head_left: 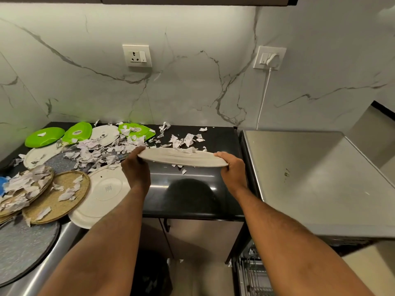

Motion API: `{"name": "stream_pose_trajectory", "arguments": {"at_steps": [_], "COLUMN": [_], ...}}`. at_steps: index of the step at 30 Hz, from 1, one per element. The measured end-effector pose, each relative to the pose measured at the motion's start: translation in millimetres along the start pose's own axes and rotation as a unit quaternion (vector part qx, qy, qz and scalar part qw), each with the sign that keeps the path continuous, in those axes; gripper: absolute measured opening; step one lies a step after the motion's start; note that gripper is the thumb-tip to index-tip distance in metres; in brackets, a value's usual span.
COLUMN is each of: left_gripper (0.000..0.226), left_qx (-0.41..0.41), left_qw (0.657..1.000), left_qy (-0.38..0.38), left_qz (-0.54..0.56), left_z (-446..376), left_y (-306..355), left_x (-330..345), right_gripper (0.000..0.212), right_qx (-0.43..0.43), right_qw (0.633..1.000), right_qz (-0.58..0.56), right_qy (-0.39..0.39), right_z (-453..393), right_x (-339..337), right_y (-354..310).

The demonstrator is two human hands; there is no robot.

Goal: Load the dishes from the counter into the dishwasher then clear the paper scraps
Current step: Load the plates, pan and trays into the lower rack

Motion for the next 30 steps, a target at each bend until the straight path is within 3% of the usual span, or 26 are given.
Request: {"name": "stream_pose_trajectory", "arguments": {"at_steps": [4,6,9,12,14,15,17,19,22,24,26,27,30], "left_gripper": [0.044,0.029,0.019,0.045,0.041,0.036,0.023,0.03,0.019,0.035,0.066,0.07,0.044], "left_qx": [-0.07,-0.189,-0.382,-0.451,-0.483,-0.486,-0.48,-0.469,-0.441,-0.407,-0.386,-0.383,-0.373], "left_qw": [0.995,0.97,0.835,0.748,0.7,0.695,0.722,0.731,0.731,0.739,0.747,0.756,0.79], "left_qy": [-0.016,-0.058,-0.091,-0.085,-0.069,-0.074,-0.094,-0.108,-0.136,-0.172,-0.205,-0.199,-0.179], "left_qz": [0.064,0.14,0.386,0.479,0.522,0.525,0.488,0.483,0.503,0.509,0.501,0.492,0.452], "left_z": [-3.4,-10.0,-6.9,-13.5,-18.8,-19.8,-23.6,-30.2,-43.6,-52.0,-64.6,-70.8,-74.4], "left_y": [10.7,7.2,4.1,-12.1,-24.8,-30.2,-31.0,-30.5,-23.6,-26.0,-38.7,-41.0,-12.0], "left_x": [-5.3,0.2,-3.0,-13.1,-17.8,-19.3,-19.3,-12.8,-4.4,4.6,19.1,23.2,14.4], "right_gripper": [0.044,0.041,0.037,0.041,0.043,0.044,0.048,0.058,0.089,0.098,0.09,0.084,0.074], "right_qx": [0.012,0.006,-0.017,-0.03,-0.028,-0.025,-0.025,-0.011,0.015,0.029,0.014,0.01,-0.002], "right_qw": [0.999,0.999,0.999,0.998,0.998,0.997,0.994,0.984,0.939,0.912,0.922,0.938,0.967], "right_qz": [0.014,0.023,0.048,0.049,0.056,0.063,0.065,0.067,0.137,0.172,0.159,0.127,0.005], "right_qy": [-0.038,-0.028,0.002,0.019,-0.012,-0.035,-0.088,-0.167,-0.315,-0.371,-0.352,-0.321,-0.254], "right_z": [8.6,12.2,11.1,12.6,14.9,14.4,11.0,5.3,-1.3,-2.7,-13.7,-22.6,-53.4], "right_x": [5.2,12.9,28.1,39.8,47.9,51.5,58.5,66.8,84.1,92.4,98.2,101.5,118.8], "right_y": [-7.3,-12.1,-19.7,-23.5,-23.1,-21.5,-20.2,-18.2,-5.5,-2.0,-8.7,-14.2,-41.6]}}
Point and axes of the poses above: each hand's wrist, its own z-axis away from the middle knuckle, its own x-axis out of the palm, y = z × x, the point moved 3 cm from there along -z, towards the middle knuckle, and after that the axes turned 9 degrees about -x, right-handed, at the moved point
